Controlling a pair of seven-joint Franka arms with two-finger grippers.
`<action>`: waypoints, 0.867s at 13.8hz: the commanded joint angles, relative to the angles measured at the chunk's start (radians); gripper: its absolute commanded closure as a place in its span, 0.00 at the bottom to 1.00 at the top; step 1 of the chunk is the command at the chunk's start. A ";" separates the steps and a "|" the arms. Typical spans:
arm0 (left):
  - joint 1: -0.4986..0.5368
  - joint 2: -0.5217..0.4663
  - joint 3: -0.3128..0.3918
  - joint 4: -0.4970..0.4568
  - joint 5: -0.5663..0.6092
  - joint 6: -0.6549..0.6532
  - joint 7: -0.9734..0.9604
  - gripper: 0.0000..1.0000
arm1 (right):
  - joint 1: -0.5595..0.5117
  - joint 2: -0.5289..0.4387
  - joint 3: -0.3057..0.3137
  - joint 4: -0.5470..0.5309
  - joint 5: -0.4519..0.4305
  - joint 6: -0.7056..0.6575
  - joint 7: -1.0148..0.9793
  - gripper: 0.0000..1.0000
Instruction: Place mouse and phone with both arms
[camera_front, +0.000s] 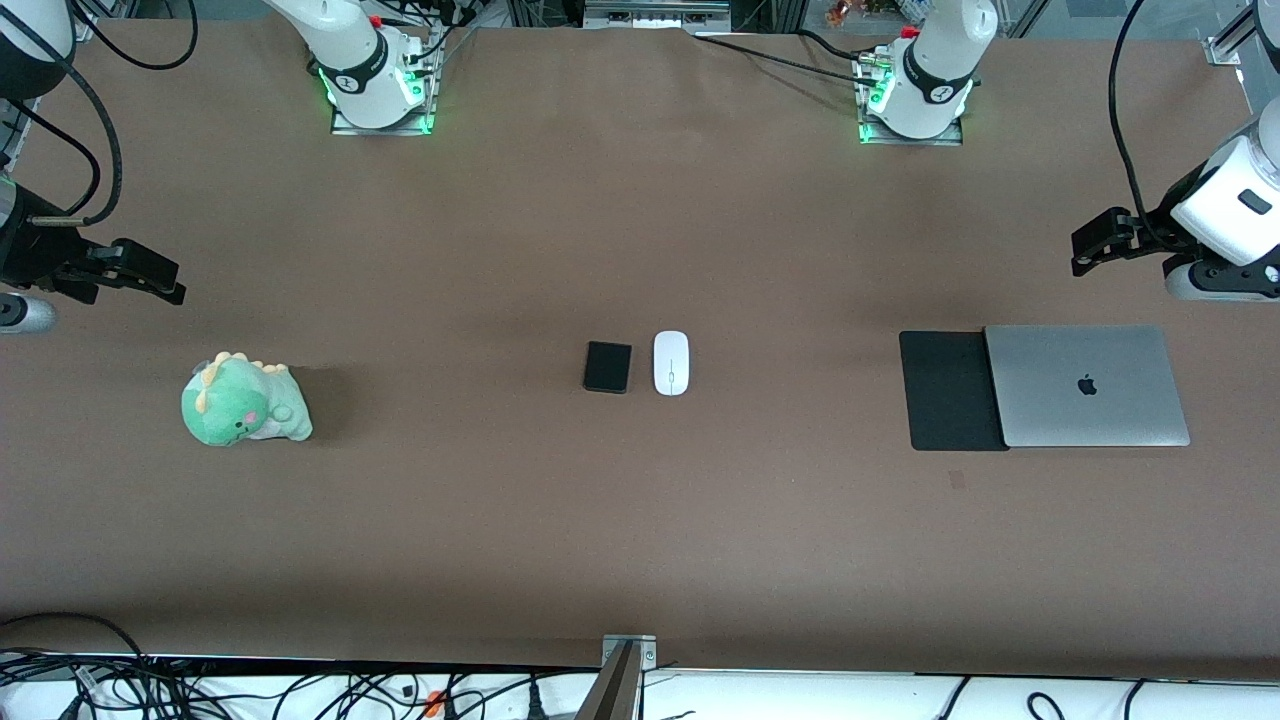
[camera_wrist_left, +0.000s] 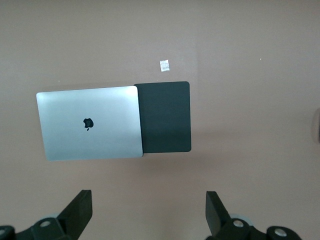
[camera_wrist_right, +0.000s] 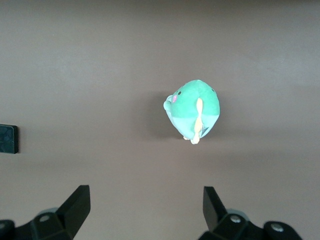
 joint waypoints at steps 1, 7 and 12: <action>-0.005 0.009 0.002 0.028 -0.008 -0.013 0.005 0.00 | 0.003 -0.010 0.001 -0.004 -0.005 -0.008 0.012 0.00; -0.003 0.011 0.002 0.028 -0.008 -0.013 0.003 0.00 | 0.003 -0.008 0.003 -0.004 -0.005 -0.008 0.014 0.00; -0.024 0.026 0.000 0.029 -0.018 -0.013 -0.001 0.00 | 0.004 -0.007 0.003 -0.004 -0.005 -0.007 0.014 0.00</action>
